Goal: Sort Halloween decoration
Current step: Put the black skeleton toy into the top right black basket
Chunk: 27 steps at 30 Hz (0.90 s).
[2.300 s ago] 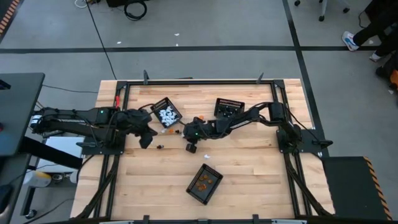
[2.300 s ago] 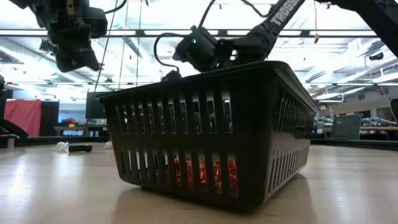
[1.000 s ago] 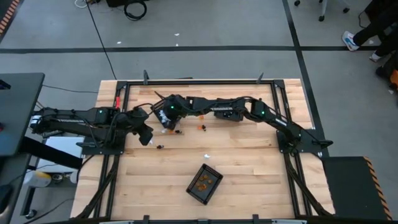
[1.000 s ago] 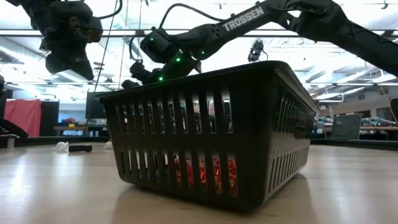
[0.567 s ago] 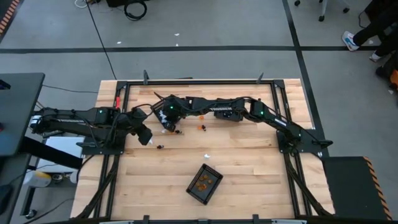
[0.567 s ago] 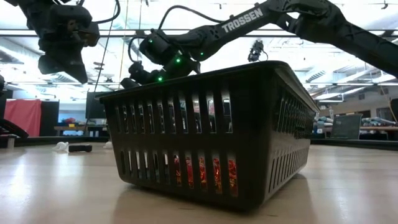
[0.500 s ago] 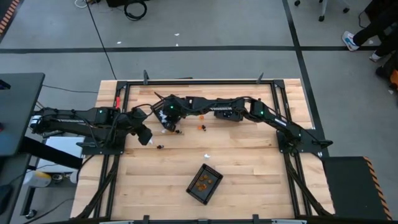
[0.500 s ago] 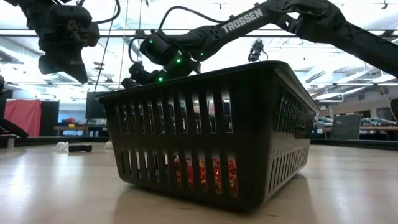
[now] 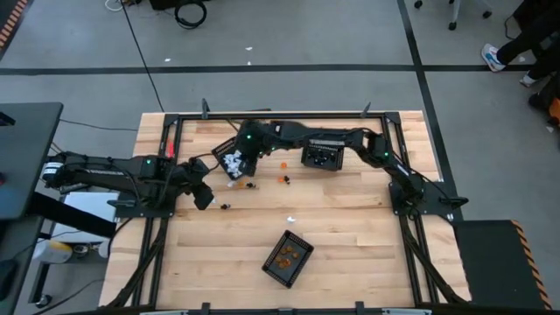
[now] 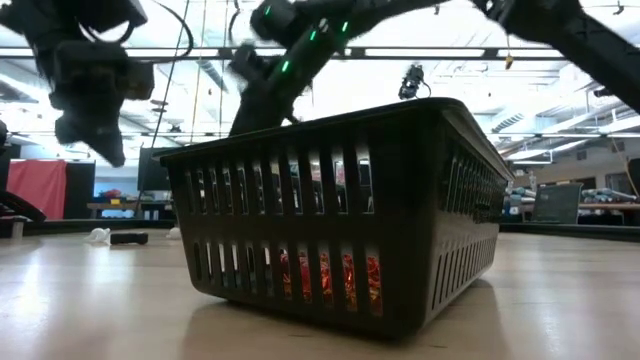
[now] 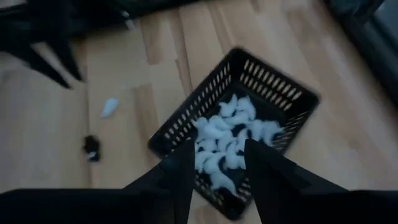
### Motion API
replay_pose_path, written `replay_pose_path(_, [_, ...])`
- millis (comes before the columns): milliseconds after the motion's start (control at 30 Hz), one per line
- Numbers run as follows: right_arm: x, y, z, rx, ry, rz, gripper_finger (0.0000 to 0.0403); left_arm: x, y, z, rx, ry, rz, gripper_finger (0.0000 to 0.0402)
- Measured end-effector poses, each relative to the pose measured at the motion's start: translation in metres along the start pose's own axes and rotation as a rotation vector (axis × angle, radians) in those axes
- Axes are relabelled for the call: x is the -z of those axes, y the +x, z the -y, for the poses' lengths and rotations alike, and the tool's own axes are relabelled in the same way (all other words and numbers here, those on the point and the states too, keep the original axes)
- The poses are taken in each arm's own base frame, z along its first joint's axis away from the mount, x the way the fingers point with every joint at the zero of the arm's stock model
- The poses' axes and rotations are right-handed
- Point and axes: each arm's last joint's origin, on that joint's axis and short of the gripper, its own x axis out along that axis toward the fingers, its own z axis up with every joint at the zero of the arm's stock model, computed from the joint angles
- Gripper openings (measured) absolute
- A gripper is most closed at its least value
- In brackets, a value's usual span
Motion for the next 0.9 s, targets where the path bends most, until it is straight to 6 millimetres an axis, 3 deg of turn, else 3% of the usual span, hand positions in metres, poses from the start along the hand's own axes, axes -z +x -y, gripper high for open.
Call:
replay_pose_path(233, [-0.008, -0.079, -0.029, -0.038, -0.149, 0.056, 0.0144, 0.007, 0.019, -0.002, 0.024, -0.042, 0.008, 0.0065])
replay_pose_path(367, [-0.004, -0.115, -0.037, -0.054, -0.165, 0.12, 0.0144, 0.005, 0.03, 0.01, 0.102, 0.087, 0.055, 0.0103])
replay_pose_path(567, [0.02, -0.144, -0.039, -0.052, -0.137, 0.108, 0.0144, 0.011, 0.056, 0.021, 0.053, 0.28, 0.004, 0.0155])
replay_pose_path(900, [0.061, -0.191, -0.047, 0.036, -0.066, 0.141, 0.0144, 0.018, 0.089, 0.032, -0.065, 0.432, -0.014, 0.019])
